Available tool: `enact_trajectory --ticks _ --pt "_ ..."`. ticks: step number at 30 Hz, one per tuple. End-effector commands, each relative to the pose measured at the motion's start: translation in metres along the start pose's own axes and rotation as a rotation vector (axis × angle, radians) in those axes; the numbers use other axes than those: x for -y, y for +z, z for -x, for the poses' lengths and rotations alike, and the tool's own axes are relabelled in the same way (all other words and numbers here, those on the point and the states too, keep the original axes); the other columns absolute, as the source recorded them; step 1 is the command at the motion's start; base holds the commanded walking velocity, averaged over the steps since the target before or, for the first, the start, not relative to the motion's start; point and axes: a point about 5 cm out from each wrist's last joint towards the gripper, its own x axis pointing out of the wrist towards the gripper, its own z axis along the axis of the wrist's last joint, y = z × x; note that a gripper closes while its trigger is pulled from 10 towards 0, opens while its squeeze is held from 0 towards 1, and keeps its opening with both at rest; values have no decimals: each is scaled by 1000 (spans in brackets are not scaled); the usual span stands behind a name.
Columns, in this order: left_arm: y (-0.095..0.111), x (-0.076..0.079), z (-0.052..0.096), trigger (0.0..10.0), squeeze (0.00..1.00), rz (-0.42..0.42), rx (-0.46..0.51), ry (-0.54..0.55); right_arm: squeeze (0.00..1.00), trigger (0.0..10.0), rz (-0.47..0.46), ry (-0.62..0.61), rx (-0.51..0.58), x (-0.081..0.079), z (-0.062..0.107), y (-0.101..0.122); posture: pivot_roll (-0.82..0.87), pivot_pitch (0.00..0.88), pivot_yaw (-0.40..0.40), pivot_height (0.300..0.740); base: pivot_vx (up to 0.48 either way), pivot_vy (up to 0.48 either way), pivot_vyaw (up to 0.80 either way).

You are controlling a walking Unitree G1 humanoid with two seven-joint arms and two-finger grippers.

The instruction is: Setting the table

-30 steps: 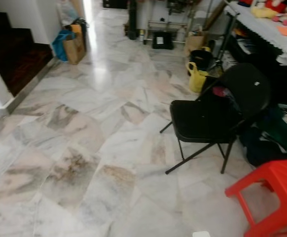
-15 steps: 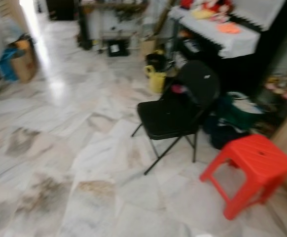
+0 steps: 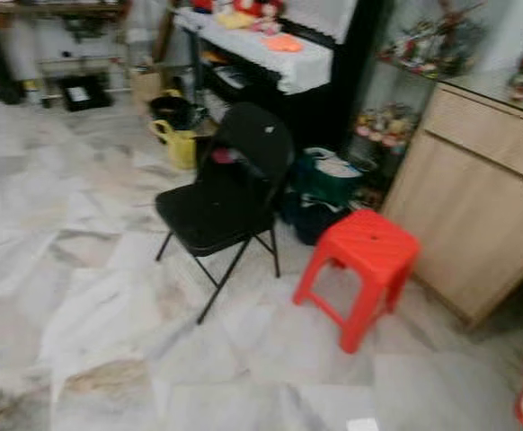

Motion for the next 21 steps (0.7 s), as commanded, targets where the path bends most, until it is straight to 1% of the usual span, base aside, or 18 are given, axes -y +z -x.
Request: enact_trajectory --ticks 1,7,9,12,14,16,17,18,21 --pt "33 -11 -6 10000 0 -20 23 -8 0 10000 -161 71 -30 -9 8 -31 56 0 24 740 0 0 -800" --pt "33 -13 -6 10000 0 -23 24 -2 0 10000 -165 73 -29 -10 8 -31 63 0 31 740 0 0 -800" --pt "33 -14 -5 10000 0 -26 24 2 0 10000 -180 74 -28 -12 8 -31 67 0 35 740 0 0 -800" --pt "35 -20 -5 10000 0 -40 26 13 0 10000 -192 82 -26 -17 8 -30 82 0 58 740 0 0 -800" --pt "35 -22 -5 10000 0 -43 27 16 0 10000 -193 85 -26 -19 8 -30 82 0 58 740 0 0 -800" --pt "36 -27 -4 10000 0 -49 28 27 0 10000 -203 95 -27 -24 8 -30 82 0 74 740 0 0 -800" --pt "36 -27 -4 10000 0 -49 28 27 0 10000 -203 95 -27 -24 8 -30 82 0 74 740 0 0 -800" --pt "38 -31 -4 10000 0 -59 32 33 0 10000 -227 100 -27 -29 8 -31 78 0 89 740 0 0 -800" --pt "42 -36 -3 10000 0 -66 40 44 0 10000 -243 105 -29 -34 8 -31 75 0 100 740 0 0 -800"
